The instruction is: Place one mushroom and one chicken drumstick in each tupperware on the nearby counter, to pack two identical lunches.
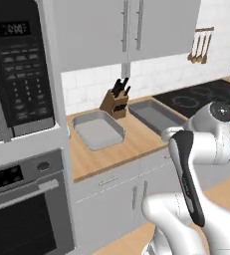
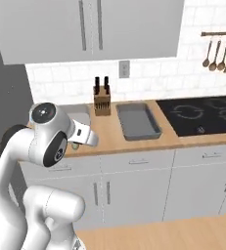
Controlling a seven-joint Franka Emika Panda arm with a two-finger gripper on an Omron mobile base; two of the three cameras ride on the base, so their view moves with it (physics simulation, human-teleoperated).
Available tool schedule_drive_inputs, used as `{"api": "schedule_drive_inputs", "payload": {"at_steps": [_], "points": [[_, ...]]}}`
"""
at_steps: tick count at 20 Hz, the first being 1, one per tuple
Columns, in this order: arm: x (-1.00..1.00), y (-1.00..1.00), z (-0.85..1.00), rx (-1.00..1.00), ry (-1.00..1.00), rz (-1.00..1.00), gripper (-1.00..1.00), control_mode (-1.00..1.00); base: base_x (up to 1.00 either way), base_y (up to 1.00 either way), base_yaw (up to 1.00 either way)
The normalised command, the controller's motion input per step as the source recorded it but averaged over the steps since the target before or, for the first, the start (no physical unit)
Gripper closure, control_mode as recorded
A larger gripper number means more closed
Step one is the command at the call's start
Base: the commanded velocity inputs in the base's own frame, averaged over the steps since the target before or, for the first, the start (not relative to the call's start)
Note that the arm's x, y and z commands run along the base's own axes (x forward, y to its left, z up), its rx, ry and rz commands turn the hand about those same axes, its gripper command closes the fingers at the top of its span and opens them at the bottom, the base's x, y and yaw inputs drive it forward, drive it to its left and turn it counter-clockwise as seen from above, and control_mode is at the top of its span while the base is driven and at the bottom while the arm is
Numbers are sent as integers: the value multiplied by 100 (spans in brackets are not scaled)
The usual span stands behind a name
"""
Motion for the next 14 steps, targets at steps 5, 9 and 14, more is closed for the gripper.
{"api": "schedule_drive_inputs", "payload": {"at_steps": [5, 9, 14], "points": [[0, 0, 0, 0, 0, 0, 100, 100, 52, -82, 51], [0, 0, 0, 0, 0, 0, 100, 100, 89, -50, 35], [0, 0, 0, 0, 0, 0, 100, 100, 68, -49, 23]]}}
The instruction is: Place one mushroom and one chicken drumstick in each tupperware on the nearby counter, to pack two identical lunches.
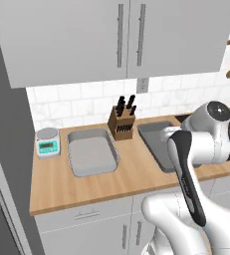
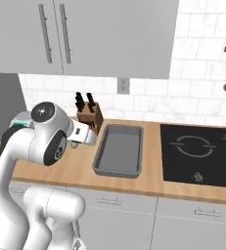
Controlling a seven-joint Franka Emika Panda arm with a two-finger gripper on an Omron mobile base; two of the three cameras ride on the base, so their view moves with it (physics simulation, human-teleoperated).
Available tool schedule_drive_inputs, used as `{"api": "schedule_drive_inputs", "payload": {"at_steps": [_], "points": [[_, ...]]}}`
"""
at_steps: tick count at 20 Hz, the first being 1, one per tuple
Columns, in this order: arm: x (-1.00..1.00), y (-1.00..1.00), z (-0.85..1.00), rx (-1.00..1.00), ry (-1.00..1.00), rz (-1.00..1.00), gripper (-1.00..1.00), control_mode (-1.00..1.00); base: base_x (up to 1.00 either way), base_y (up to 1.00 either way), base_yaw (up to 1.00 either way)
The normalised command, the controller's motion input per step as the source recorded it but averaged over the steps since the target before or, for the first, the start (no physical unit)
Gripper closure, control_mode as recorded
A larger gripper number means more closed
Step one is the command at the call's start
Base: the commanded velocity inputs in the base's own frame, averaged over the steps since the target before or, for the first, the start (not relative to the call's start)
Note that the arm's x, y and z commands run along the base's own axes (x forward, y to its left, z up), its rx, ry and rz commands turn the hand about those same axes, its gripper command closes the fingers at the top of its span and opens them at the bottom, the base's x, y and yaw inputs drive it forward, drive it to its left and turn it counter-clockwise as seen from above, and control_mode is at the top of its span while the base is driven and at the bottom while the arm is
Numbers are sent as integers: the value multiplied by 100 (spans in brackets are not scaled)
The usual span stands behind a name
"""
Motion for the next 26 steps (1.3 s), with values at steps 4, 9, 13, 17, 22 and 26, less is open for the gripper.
{"api": "schedule_drive_inputs", "payload": {"at_steps": [4, 9, 13, 17, 22, 26], "points": [[19, -29, -13, 5, 0, 5, 100, -100, 20, -28, 7], [54, -44, -55, 4, 2, 5, 100, -100, 0, 0, 0], [61, -12, -52, 1, 13, 2, 100, -100, 0, 0, 0], [16, 1, -39, -1, 20, 1, 100, -100, 0, 0, 0], [15, 0, -12, 1, 8, 0, 100, -100, 0, 0, 0], [67, -2, -11, 0, 11, 0, 100, -100, 0, 0, 0]]}}
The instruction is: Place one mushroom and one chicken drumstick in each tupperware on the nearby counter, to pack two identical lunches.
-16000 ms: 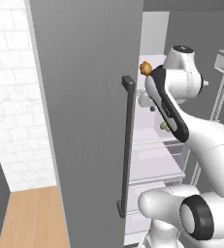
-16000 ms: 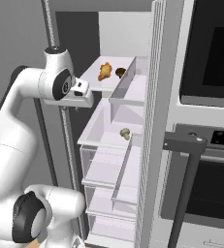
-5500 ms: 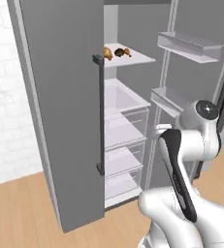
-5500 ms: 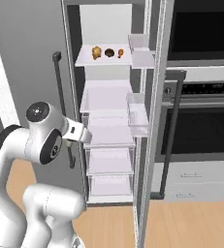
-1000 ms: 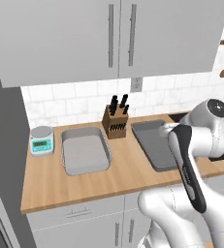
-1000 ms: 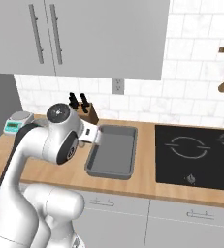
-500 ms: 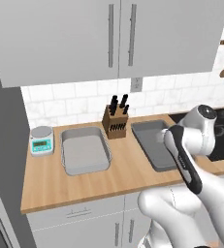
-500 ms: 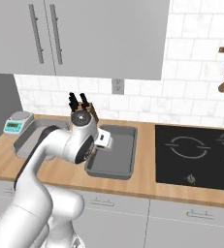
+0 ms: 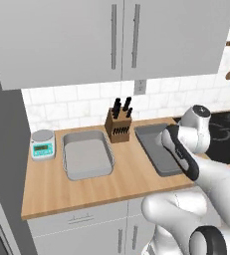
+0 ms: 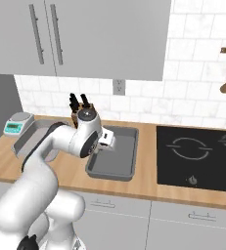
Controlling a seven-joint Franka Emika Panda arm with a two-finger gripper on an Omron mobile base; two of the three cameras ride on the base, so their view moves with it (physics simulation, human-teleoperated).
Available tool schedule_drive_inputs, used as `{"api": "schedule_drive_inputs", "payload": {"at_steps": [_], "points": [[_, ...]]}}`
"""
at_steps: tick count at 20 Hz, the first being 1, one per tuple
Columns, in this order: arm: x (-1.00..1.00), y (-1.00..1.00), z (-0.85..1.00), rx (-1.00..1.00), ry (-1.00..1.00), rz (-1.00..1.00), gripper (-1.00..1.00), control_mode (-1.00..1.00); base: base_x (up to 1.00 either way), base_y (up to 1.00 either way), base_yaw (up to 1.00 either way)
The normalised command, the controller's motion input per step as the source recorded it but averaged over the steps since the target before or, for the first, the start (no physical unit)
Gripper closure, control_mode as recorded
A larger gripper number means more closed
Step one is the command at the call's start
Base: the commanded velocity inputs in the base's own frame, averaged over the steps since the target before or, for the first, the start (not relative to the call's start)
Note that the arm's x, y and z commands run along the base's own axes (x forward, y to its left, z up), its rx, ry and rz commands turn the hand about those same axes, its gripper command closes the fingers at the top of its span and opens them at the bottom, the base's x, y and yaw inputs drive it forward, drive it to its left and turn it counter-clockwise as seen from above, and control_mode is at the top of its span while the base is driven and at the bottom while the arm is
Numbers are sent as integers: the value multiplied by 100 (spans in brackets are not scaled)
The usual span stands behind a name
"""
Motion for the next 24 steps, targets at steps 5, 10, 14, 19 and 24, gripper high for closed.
{"api": "schedule_drive_inputs", "payload": {"at_steps": [5, 10, 14, 19, 24], "points": [[47, 4, -12, 0, 11, -2, 100, -100, 0, 0, 0], [27, -23, -32, 1, 4, 1, 100, -100, 0, 0, 0], [5, -33, -47, 3, 0, 3, 100, -100, 0, 0, 0], [20, -12, -38, 2, 1, 1, 100, -100, 0, 0, 0], [41, 0, -33, 0, 4, 0, 100, -100, 0, 0, 0]]}}
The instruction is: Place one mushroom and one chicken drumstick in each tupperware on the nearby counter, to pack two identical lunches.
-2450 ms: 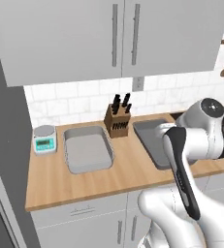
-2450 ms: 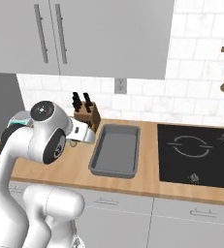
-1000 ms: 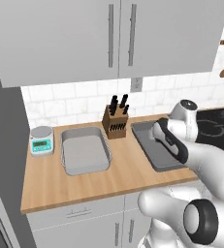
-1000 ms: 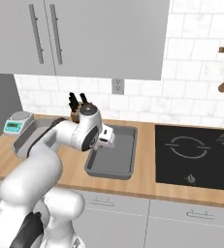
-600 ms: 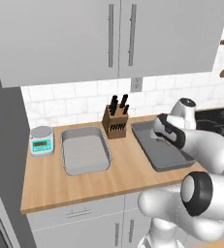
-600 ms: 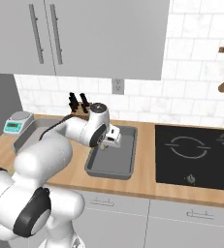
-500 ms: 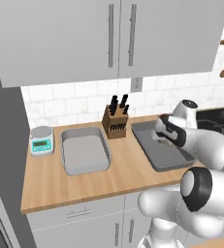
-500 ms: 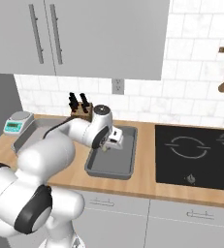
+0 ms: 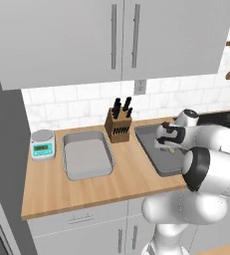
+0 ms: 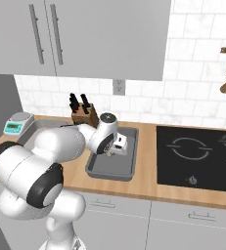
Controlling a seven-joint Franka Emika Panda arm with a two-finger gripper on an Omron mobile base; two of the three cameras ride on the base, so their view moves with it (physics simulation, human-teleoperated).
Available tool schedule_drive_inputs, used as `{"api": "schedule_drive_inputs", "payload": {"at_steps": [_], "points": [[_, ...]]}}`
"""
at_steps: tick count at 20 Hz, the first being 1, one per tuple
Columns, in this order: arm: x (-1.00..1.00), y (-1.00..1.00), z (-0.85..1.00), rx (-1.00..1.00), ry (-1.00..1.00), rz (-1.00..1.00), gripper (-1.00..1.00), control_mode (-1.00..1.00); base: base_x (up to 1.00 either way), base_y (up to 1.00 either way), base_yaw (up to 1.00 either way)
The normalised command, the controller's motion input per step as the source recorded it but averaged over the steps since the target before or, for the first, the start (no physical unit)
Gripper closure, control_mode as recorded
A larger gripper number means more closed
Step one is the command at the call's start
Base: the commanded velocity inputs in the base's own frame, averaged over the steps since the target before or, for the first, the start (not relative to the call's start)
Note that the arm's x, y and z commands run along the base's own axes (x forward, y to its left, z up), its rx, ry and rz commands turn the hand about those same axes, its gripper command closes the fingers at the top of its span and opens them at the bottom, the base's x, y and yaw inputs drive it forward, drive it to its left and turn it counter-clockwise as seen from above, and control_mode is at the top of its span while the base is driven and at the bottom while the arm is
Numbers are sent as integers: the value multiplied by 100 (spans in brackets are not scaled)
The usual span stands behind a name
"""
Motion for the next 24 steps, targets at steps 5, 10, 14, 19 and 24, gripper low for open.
{"api": "schedule_drive_inputs", "payload": {"at_steps": [5, 10, 14, 19, 24], "points": [[45, 0, -23, 1, 4, 0, 100, -100, 0, 0, 0], [38, 0, -17, 1, 2, 0, 100, -100, 0, 0, 0], [20, 0, -25, 0, 0, 0, 100, -100, 0, 0, 0], [13, 0, -31, 0, 0, 1, 100, -100, 0, 0, 0], [6, 0, -21, 0, 0, 1, -100, -100, 0, 0, 0]]}}
